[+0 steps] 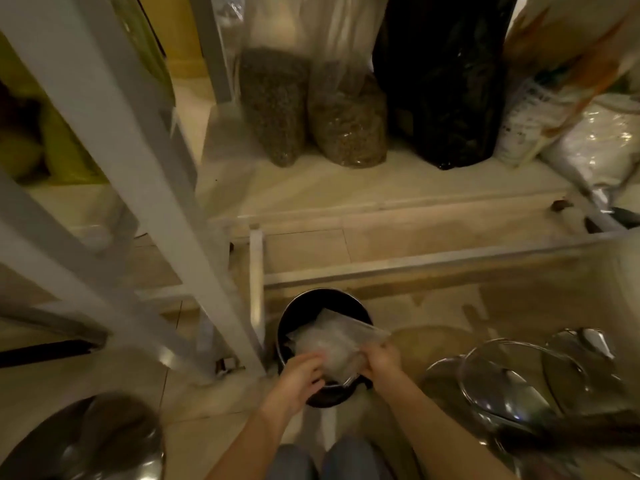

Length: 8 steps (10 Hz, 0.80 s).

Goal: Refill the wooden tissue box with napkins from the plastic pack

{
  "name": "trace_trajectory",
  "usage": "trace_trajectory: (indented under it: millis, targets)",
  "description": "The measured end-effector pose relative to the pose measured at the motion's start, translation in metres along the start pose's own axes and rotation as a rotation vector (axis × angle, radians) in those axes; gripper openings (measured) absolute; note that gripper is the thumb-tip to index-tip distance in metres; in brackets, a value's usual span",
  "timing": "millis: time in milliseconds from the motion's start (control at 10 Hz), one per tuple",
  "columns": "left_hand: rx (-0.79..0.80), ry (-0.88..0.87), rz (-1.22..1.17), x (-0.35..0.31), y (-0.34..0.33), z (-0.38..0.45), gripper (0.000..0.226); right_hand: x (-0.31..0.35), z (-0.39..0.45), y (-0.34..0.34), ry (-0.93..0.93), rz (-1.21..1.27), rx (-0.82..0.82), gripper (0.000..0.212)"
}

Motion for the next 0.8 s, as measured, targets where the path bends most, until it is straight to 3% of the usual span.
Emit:
trace_trajectory:
  millis: [200,400,500,600,800]
  targets:
    - [-0.034,-0.011,-0.021,0.017,0.013,0.047,0.013,-0.027,0.059,-0.025,0.071,-0.094,0.082,0.011]
    - [-0.045,-0.006,0.042,0.008,0.014,0.039,0.01,-0.044,0.098,-0.024,0.075,-0.189,0.109,0.05]
    - [-0.044,-0.019,0.092,-0.009,0.009,0.013,0.036,-0.035,0.083,-0.013,0.083,-0.184,0.079,0.049]
    - [-0.028,-0.053,0.174,-0.026,-0.001,-0.014,0.043,0.01,-0.008,-0.006,0.055,-0.166,0.087,0.044]
    - [0.02,-0.136,0.231,-0.078,-0.029,-0.09,0.034,0.082,-0.126,0.013,0.163,-0.033,0.141,0.024]
Point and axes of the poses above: each hand's wrist, its own z-axis towards the middle knuckle, its own y-axis out of the back of the hand, x = y × z, the point moved 2 cm from there along z, towards the middle knuckle, and after that the axes turned 7 degrees about -z, right-handed, at the moved point
